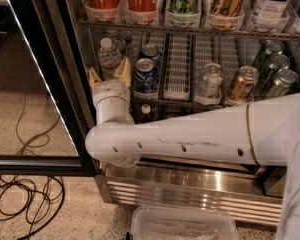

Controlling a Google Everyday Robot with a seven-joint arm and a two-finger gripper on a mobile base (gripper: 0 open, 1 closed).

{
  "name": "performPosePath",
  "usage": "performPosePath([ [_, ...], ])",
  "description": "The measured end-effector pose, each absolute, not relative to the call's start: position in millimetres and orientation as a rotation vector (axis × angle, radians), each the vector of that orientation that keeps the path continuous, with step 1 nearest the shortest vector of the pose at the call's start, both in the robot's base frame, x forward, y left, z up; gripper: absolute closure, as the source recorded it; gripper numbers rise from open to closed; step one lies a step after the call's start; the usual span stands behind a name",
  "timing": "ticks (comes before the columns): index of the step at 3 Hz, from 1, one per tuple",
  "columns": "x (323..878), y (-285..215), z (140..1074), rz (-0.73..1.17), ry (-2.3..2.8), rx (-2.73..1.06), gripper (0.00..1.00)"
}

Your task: Pick water bottle from middle shelf of fridge

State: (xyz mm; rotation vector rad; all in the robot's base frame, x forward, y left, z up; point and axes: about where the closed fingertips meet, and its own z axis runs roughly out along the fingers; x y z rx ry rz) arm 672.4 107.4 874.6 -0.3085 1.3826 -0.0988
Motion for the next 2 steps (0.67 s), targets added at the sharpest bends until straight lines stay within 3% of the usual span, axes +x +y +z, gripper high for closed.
performPosePath([
  [2,673.6,101.7,874.9,-0.166,1.376,-0.318,0.33],
])
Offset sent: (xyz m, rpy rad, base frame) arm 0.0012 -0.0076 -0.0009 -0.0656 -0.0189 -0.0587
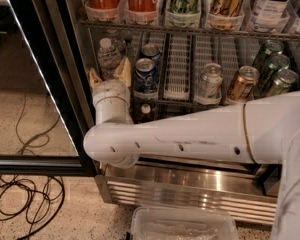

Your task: Pick water bottle from middle shelf of fridge

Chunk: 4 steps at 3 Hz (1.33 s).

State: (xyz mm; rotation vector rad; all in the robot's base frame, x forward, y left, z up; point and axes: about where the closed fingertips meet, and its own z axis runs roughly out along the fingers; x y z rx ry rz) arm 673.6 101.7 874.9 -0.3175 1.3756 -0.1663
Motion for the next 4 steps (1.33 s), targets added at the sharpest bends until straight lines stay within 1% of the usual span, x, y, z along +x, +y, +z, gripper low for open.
performPosePath([
  [1,672.9,101.1,875.3,-0.171,1.373,-0.311,0.35],
  [2,671.0,104.4,875.6,-0.143,1.374,-0.303,0.54],
  [4,670.8,104.0,876.7,-0.139,1.373,-0.299,0.99],
])
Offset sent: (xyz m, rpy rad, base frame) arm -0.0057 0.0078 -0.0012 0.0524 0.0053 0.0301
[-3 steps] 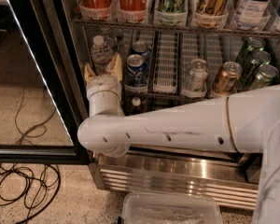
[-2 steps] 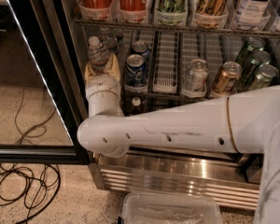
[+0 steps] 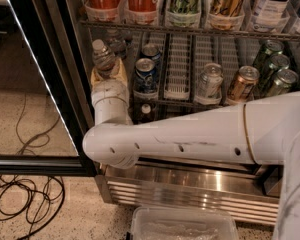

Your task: Pick water bottle from middle shelf of fridge

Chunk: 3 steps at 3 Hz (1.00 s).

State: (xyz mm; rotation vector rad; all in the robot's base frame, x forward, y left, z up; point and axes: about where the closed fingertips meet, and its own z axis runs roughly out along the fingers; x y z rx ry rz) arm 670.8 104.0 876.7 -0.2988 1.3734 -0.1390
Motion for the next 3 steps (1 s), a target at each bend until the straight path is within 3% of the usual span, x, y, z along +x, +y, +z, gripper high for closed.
performPosePath([
  [3,627.5,93.9,925.3,-0.061,1.066,-0.226,1.0],
])
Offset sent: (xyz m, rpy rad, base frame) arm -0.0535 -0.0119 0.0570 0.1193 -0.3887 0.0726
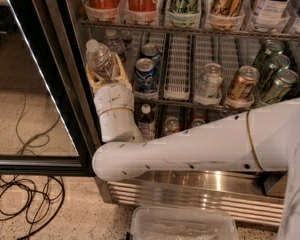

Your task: Pick water bottle from middle shelf of fridge

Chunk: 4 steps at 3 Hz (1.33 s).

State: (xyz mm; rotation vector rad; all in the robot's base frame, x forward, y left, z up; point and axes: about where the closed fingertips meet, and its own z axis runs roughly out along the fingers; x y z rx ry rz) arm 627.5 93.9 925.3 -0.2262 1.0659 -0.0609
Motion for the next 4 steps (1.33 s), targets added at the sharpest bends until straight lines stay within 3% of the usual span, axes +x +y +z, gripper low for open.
performPosePath([
  [4,596.5,34.1,942.6,0.014,1.303,-0.289,1.0],
])
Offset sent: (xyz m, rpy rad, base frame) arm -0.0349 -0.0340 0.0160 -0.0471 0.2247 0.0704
